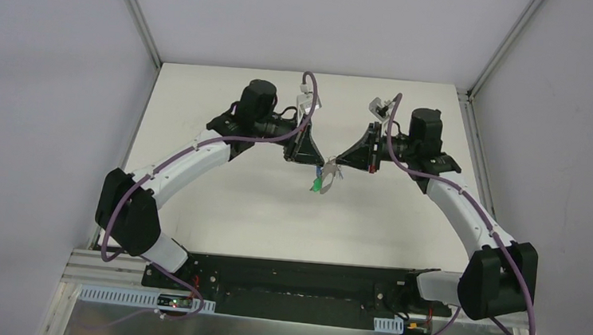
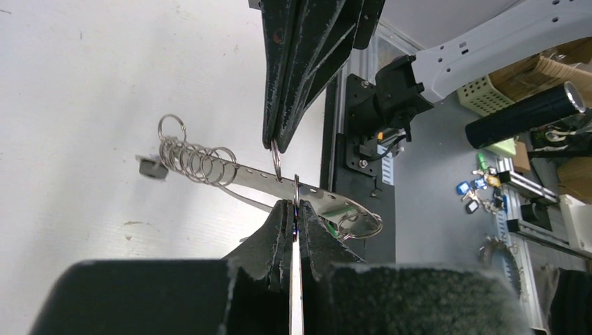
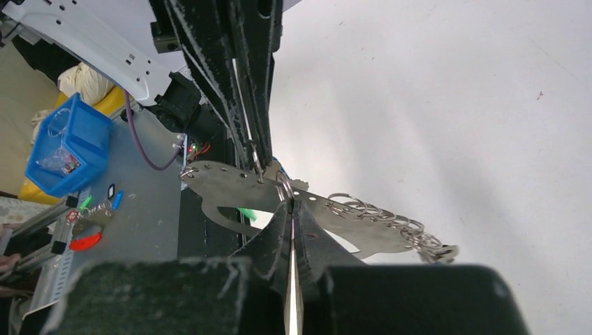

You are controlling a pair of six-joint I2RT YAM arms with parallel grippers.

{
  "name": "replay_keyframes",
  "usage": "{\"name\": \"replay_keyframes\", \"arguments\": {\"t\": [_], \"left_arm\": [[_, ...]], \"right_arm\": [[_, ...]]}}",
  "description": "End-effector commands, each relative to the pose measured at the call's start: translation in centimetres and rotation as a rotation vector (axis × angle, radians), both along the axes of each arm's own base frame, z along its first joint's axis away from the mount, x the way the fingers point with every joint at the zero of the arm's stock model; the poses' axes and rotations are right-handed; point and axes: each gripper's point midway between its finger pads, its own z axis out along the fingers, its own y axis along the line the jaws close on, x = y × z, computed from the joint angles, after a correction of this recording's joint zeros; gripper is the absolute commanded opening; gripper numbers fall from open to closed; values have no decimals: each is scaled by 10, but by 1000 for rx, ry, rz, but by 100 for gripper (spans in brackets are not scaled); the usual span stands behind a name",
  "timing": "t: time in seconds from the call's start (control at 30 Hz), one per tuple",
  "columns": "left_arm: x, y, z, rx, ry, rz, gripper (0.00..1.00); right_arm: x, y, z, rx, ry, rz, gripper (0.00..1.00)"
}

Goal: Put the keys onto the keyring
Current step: Adjust the key on the keyring.

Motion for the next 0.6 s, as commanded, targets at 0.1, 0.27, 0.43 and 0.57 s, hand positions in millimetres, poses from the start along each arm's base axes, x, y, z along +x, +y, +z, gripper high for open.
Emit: {"name": "replay_keyframes", "arguments": {"t": [0.1, 0.27, 0.43, 0.57], "left_arm": [[-12, 11, 24, 24, -148, -26, 0], [-1, 12, 23, 68, -183, 10, 0], [0, 12, 19, 111, -198, 8, 0], [-3, 10, 16, 127, -210, -4, 0]], "right_arm": [[27, 0, 5, 14, 45, -98, 11], [18, -1, 19, 36, -37, -56, 24], [6, 2, 40, 50, -94, 27, 26], [2, 13, 43, 43, -102, 66, 29]]}}
